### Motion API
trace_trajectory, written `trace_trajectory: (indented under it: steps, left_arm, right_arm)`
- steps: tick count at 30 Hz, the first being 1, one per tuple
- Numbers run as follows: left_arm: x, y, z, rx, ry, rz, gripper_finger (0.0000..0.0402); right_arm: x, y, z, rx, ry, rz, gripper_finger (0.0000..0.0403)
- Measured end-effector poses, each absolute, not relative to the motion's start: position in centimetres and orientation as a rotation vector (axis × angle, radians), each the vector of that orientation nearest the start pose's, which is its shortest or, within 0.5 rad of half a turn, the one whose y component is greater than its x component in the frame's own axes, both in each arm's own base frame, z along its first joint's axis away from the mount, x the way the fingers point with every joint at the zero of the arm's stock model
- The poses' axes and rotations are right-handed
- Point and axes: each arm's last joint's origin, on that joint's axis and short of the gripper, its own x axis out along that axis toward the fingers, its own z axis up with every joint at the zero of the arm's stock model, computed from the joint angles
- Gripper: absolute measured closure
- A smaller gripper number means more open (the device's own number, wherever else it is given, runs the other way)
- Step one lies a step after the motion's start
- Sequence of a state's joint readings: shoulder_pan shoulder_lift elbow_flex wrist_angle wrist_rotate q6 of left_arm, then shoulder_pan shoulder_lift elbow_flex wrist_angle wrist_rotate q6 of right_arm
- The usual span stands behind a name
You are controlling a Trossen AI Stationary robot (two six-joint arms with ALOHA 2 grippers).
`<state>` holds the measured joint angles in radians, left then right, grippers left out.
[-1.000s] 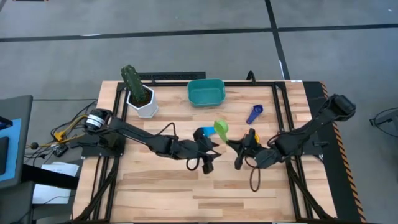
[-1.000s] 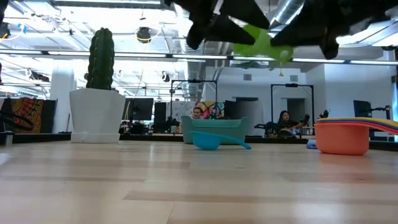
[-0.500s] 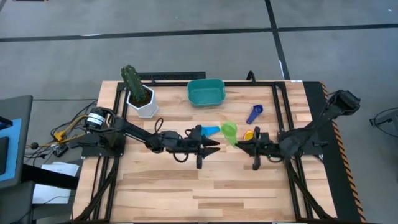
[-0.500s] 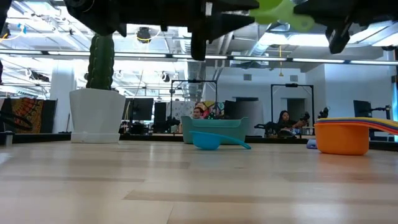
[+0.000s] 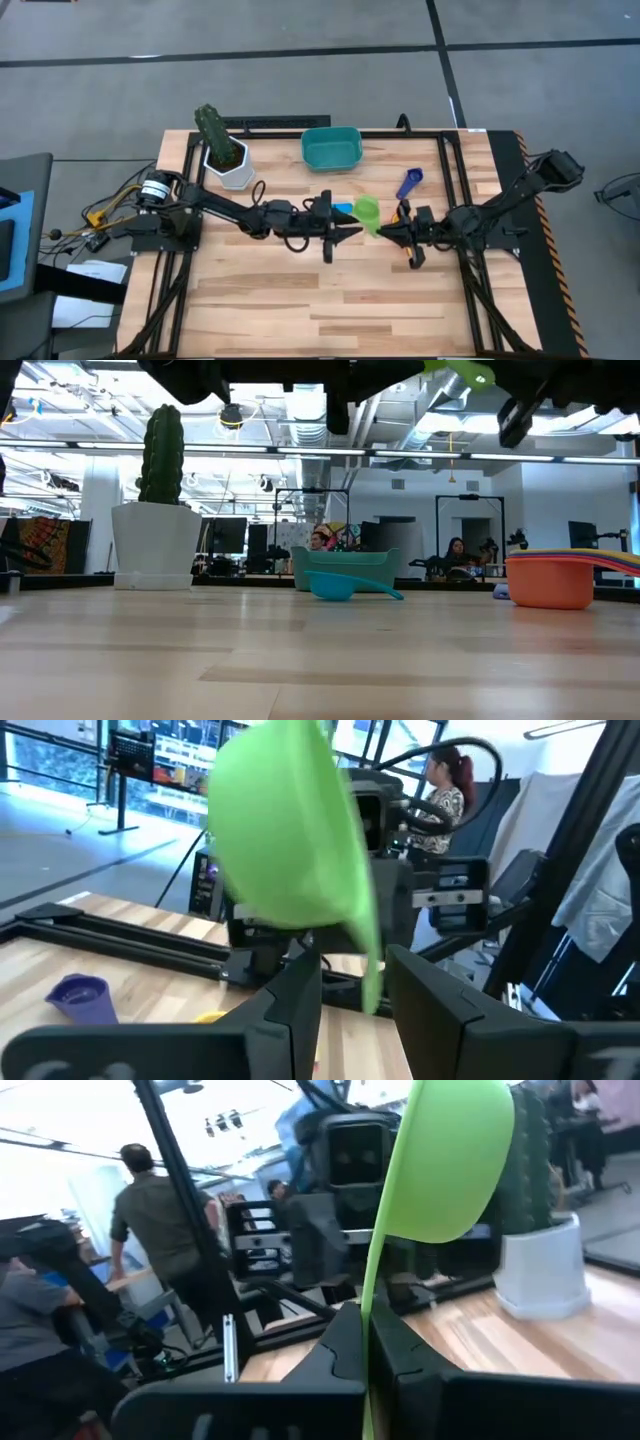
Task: Nest measuring cups in basket
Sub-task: Stack the green measuring cup into the yellow measuring cup
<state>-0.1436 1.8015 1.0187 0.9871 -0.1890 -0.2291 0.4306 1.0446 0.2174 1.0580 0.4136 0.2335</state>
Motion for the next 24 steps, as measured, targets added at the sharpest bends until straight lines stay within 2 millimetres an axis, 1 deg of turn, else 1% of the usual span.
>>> trace_trajectory:
  steps: [5,10,14,19,24]
  left_arm:
    - [38.8,-4.7,25.0,-0.262,-0.211,0.029,0.0299]
    - [38.7,-4.8,25.1,-0.255,-0.223,0.016,0.0299]
    - [38.7,-4.8,25.2,-0.239,-0.230,0.005,0.0299]
    - [38.7,-4.5,25.4,-0.222,-0.252,0.010,0.0299]
    - [38.7,-4.1,25.6,-0.212,-0.271,0.009,0.0299]
  right_arm:
    - [18.1,6.9,22.2,0.277,-0.231,0.050,0.0398]
    - [18.6,6.4,23.1,0.236,-0.263,0.016,0.0398]
    - [19.0,5.7,23.5,0.219,-0.280,0.023,0.0398]
    - [19.4,4.8,23.5,0.234,-0.279,0.040,0.0398]
    - [20.1,4.5,22.7,0.243,-0.247,0.043,0.0398]
